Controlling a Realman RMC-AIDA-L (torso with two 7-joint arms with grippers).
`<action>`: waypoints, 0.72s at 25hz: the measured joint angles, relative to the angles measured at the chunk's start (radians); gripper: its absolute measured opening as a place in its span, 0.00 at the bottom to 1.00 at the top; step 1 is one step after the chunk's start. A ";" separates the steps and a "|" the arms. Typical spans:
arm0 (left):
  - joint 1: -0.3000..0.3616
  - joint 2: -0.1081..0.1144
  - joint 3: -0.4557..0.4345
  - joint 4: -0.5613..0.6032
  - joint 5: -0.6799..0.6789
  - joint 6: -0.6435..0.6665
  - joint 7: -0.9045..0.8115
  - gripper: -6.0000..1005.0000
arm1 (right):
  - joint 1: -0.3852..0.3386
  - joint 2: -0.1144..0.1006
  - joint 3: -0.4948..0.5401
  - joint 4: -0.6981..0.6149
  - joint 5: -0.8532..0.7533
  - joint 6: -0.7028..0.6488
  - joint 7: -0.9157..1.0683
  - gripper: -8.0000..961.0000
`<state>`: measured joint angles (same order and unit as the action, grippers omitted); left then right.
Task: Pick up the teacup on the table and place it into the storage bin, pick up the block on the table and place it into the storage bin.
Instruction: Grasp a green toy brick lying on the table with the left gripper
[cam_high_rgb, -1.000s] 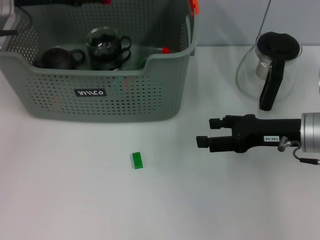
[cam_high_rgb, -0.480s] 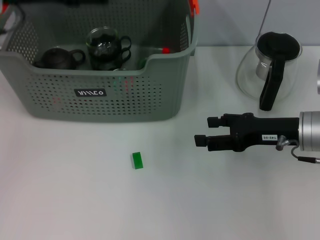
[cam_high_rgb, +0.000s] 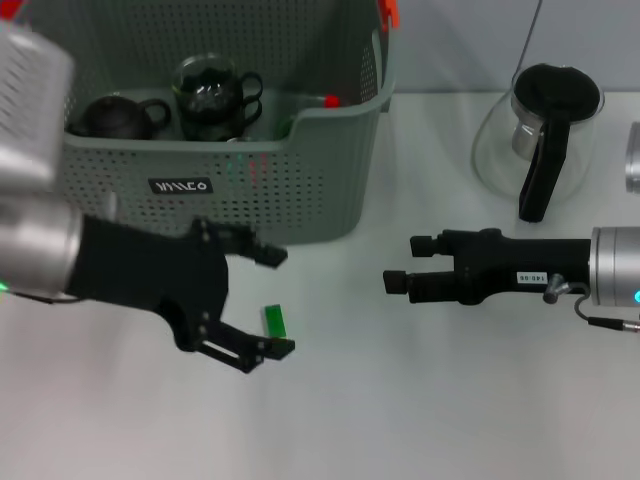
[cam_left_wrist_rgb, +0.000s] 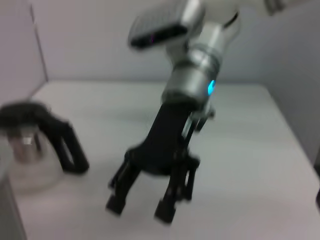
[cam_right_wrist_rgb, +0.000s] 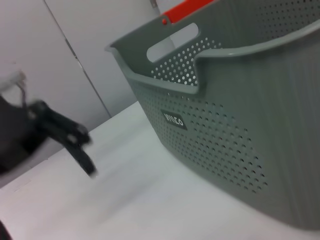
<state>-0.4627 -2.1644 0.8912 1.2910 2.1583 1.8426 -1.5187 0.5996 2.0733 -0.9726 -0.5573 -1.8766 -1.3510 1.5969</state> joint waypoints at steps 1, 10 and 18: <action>0.000 -0.002 0.011 -0.013 0.011 -0.018 0.004 0.92 | -0.001 0.001 0.000 0.000 -0.001 0.003 0.000 0.92; -0.026 -0.003 0.215 -0.268 0.150 -0.429 0.017 0.90 | 0.001 0.002 -0.004 0.001 -0.002 0.009 0.000 0.92; -0.057 -0.005 0.256 -0.368 0.161 -0.580 0.010 0.88 | -0.001 0.002 -0.001 0.001 -0.003 0.009 0.000 0.92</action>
<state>-0.5201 -2.1690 1.1471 0.9225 2.3196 1.2630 -1.5092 0.5981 2.0755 -0.9736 -0.5568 -1.8792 -1.3420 1.5969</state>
